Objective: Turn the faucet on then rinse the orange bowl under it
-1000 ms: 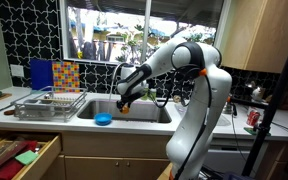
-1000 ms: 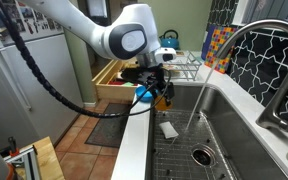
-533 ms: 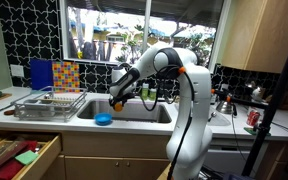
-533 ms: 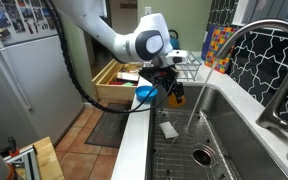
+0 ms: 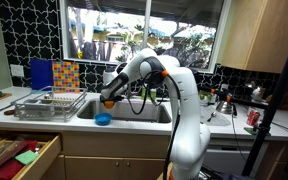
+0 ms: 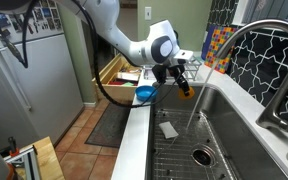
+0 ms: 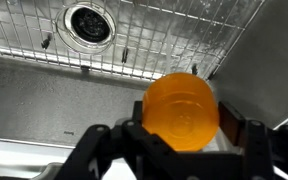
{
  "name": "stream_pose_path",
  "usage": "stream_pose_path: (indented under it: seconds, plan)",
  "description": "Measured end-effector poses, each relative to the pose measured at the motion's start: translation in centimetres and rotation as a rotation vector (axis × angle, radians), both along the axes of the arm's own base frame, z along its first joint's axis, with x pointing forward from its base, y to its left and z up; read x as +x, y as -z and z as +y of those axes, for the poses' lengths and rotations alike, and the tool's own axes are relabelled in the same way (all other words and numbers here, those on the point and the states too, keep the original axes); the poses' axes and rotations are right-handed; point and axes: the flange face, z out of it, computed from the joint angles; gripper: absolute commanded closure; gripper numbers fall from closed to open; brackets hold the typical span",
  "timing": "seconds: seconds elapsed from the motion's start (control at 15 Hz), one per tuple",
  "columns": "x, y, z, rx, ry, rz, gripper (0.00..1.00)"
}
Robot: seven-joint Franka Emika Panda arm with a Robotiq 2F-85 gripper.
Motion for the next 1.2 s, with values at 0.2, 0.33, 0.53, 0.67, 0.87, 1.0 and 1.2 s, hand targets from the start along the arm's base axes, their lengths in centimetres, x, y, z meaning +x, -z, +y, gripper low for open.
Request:
stream_pose_path:
  seconds: [0.2,0.33,0.53,0.67,0.87,1.0,1.2]
  plan:
    - [2.3,0.4,-0.3,0.013,0.084,-0.069,0.51]
    - [3.4,0.6,-0.7,0.014,0.132,-0.096,0.51]
    - [4.6,0.7,-1.4,0.013,0.187,-0.126,0.51]
    - [5.2,0.9,-1.7,0.016,0.21,-0.139,0.51]
    - [5.9,1.5,-1.8,0.034,0.229,-0.144,0.51]
    - [6.3,2.1,-1.8,0.048,0.24,-0.144,0.51]
    - [6.7,2.7,-1.7,0.064,0.252,-0.144,0.51]
